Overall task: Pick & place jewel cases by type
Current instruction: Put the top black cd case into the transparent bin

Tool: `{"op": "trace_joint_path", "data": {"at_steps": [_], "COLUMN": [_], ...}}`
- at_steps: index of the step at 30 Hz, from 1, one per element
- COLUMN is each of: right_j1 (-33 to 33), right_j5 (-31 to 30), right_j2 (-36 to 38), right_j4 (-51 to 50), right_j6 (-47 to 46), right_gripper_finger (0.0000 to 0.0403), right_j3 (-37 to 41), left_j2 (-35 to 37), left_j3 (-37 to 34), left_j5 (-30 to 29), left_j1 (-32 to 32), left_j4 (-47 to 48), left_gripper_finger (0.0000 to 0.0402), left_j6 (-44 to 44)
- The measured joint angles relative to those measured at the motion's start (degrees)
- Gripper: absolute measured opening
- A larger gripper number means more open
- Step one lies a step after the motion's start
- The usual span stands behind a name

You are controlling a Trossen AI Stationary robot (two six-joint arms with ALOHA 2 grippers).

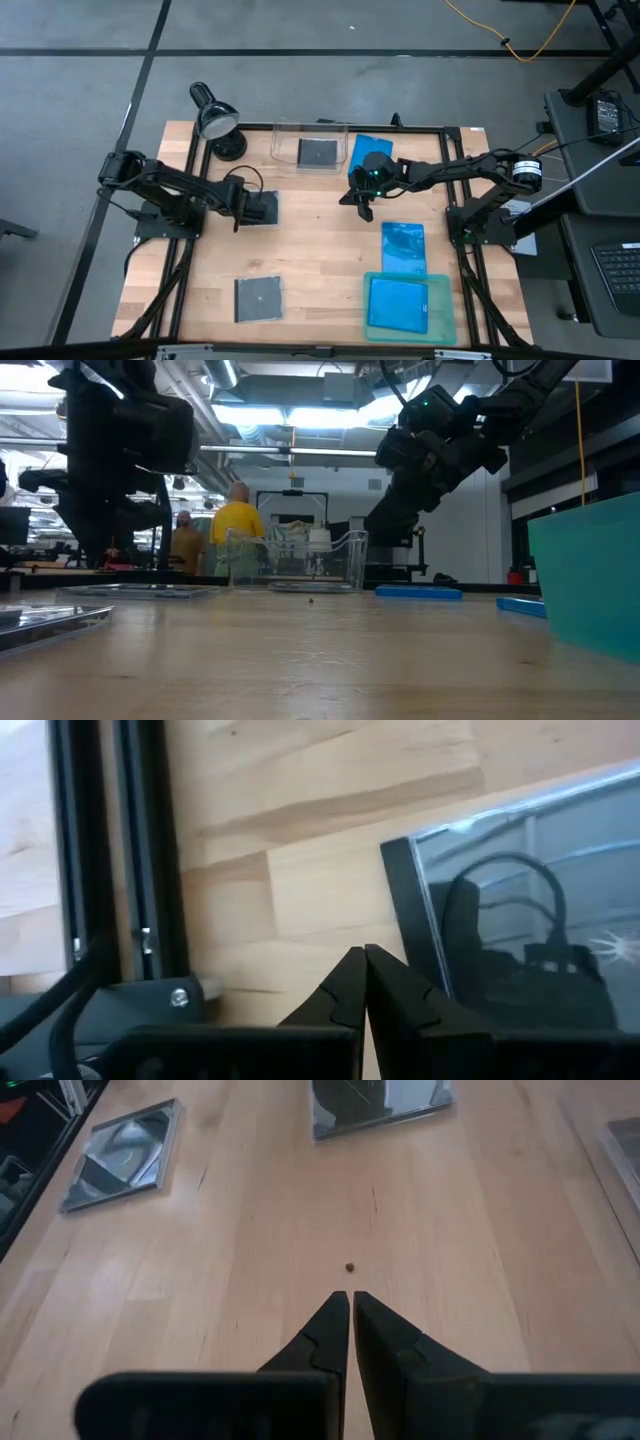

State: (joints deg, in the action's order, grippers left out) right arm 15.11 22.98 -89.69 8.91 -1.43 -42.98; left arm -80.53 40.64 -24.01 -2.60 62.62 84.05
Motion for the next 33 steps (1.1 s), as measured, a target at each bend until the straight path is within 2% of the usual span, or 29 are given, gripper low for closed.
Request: {"op": "trace_joint_path", "data": {"at_steps": [8,16,26,33], "right_j1": [0.0,0.0,0.0,0.0], "right_j5": [0.0,2.2,2.2,2.2], "right_j2": [0.0,0.0,0.0,0.1], "right_j4": [0.0,-0.1,-0.2,-0.2], "right_j6": [0.2,0.4,0.6,0.6], "right_gripper_finger": [0.0026,0.0026,0.0026,0.0026], "right_j3": [0.0,0.0,0.0,0.0], "left_j2": [-0.8,-6.9,-8.9,-9.1], "left_j3": [0.0,0.1,0.1,-0.1], "left_j5": [1.8,4.9,6.2,6.6], "left_j1": [2.5,2.9,1.9,2.0], "left_j4": [-10.1,-17.6,-40.2,-46.0], "left_gripper_finger": [0.0002,0.0002,0.0001,0.0002], "left_j6": [-4.3,-7.9,-9.6,-12.2]}}
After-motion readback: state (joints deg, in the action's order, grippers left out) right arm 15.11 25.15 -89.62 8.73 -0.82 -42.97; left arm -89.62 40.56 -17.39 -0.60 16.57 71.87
